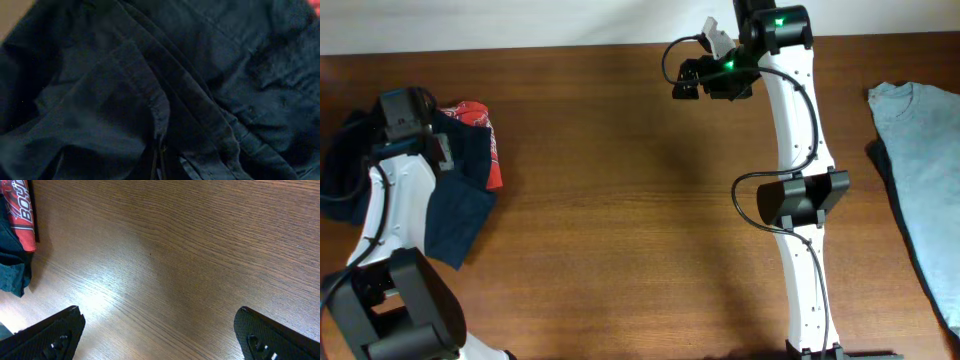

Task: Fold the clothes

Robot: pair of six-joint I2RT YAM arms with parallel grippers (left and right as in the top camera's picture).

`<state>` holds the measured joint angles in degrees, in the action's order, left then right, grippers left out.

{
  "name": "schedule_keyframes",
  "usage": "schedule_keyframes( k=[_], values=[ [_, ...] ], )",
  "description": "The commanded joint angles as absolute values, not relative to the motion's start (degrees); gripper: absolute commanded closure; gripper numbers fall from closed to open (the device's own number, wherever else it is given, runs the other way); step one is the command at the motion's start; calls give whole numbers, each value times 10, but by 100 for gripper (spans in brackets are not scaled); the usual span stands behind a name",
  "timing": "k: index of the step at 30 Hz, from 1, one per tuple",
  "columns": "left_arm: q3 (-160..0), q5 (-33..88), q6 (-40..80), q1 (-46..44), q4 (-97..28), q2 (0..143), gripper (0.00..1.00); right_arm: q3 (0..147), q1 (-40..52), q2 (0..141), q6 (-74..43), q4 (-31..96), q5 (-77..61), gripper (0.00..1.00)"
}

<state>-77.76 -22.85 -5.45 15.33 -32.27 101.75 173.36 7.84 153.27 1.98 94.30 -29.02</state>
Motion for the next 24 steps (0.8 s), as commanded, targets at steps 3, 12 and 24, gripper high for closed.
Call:
schedule_keyframes(
  k=[3, 12, 24],
  values=[
    [-846, -239, -18, 157, -319, 1019, 99, 1737, 83, 1527, 27, 942, -293, 1],
    [-898, -232, 9, 158, -268, 1020, 99, 1737, 83, 1527, 27, 942, -293, 1],
    [-898, -227, 9, 158, -191, 1121, 99, 1737, 83, 1527, 27, 943, -293, 1]
  ],
)
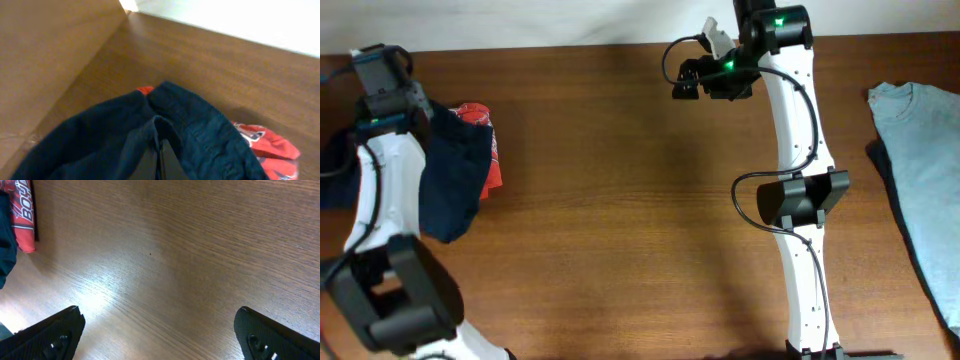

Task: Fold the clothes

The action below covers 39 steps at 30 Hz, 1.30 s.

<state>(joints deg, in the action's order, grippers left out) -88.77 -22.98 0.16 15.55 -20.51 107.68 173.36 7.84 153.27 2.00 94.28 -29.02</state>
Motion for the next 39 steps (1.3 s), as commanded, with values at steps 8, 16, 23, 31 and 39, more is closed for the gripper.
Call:
schedule_keyframes(
  k=[8, 16, 23, 31, 39],
  values=[
    [-898, -227, 9, 158, -194, 1157, 1, 1737, 83, 1528, 27, 939, -293, 1],
    [-948, -213, 24, 158, -273, 1092, 1, 1737, 82, 1527, 27, 922, -291, 1],
    [-1028, -98, 24, 158, -433, 1015, 1, 1765, 71, 1475, -4, 926, -205, 1],
    [-1040, 74, 24, 157, -522, 915, 1, 1778, 72, 1347, -8, 973, -144, 1],
    [-1040, 209, 24, 157, -572, 833, 1, 1778, 91, 1226, -24, 973, -143, 1]
  ],
)
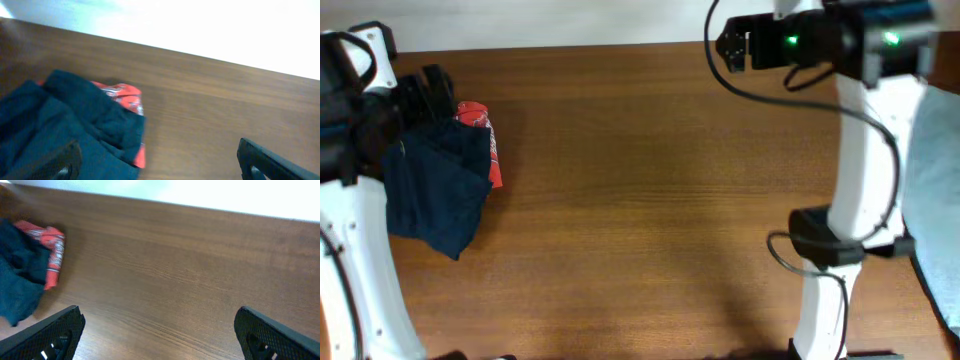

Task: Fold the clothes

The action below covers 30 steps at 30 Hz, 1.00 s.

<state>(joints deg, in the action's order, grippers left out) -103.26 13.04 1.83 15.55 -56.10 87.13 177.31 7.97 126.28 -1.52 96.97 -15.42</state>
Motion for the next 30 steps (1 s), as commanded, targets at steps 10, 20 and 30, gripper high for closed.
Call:
schedule_keyframes(
  k=[10, 20, 30],
  values=[
    [-1040, 212, 24, 157, -658, 801, 1, 1756, 95, 1074, -24, 973, -121, 1],
    [-1040, 212, 23, 157, -666, 801, 1, 1699, 95, 1005, -24, 973, -33, 1],
    [-1040, 212, 23, 157, -667, 801, 1, 1699, 95, 1010, -24, 973, -34, 1]
  ],
)
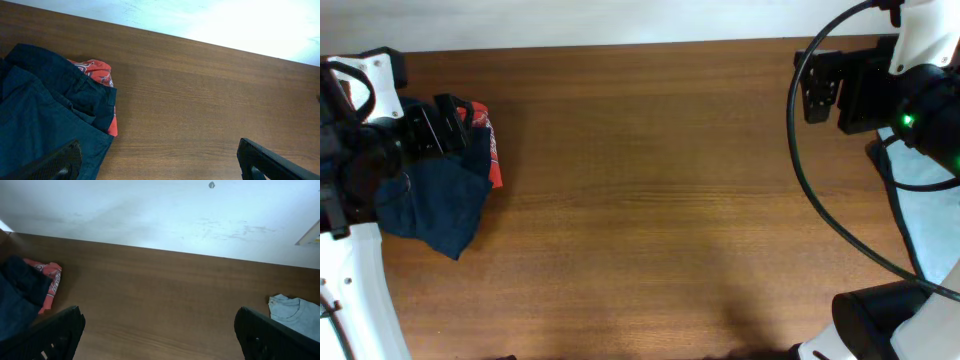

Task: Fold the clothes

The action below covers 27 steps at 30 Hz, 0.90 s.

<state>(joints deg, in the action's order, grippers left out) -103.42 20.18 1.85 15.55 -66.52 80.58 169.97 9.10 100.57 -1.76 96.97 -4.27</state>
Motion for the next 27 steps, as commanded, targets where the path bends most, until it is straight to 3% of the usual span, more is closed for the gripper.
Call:
schedule_keyframes(
  k=[1, 22, 27],
  values=[
    [-1040, 212, 23, 157, -667, 801, 1, 1699, 95, 1010, -24, 973, -34, 1],
    [-1040, 212, 23, 157, -667, 801, 1, 1696, 96, 992, 16, 972, -10, 1],
    [-1040, 212, 23, 157, -667, 801, 1, 1567, 99, 882, 17, 870, -10, 1]
  ],
)
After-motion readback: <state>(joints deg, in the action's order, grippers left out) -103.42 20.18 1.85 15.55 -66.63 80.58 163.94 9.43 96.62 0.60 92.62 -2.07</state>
